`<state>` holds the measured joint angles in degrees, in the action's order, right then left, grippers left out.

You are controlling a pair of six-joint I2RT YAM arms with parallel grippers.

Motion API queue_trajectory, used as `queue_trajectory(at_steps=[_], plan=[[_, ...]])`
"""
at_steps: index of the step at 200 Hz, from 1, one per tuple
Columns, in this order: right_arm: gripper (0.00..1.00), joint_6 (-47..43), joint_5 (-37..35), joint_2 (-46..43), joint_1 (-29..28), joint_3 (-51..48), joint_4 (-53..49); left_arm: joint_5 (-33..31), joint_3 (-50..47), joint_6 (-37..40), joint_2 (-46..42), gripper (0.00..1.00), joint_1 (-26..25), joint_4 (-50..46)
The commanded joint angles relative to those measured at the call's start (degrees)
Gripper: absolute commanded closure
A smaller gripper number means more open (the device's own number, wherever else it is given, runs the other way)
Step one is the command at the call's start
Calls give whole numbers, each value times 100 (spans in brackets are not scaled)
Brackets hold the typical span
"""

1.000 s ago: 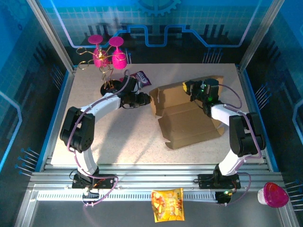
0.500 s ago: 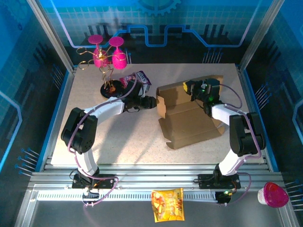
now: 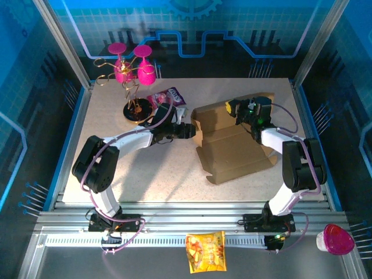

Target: Fold the paper box

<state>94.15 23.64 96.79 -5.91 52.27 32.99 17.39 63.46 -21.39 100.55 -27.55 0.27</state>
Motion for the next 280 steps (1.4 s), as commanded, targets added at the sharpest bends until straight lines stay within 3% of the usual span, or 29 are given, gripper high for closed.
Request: queue_trajectory(at_steps=[1,81,136,225,280], plan=[[100,-125,172,7,95,121,-98,18,11,310,-73,51,-31,284],[100,-134,149,-9,88,7,233,-313,122,388,52,51,-250,438],[100,-75,95,34,69,-611,1263,-1076,193,279,234,51,-390,482],[100,42,290,667,97,-1193,3398,-1655,347,275,430,55,-681,579],[100,16,272,636,107,-1480,3620,-2439,453,48,585,58,-849,529]])
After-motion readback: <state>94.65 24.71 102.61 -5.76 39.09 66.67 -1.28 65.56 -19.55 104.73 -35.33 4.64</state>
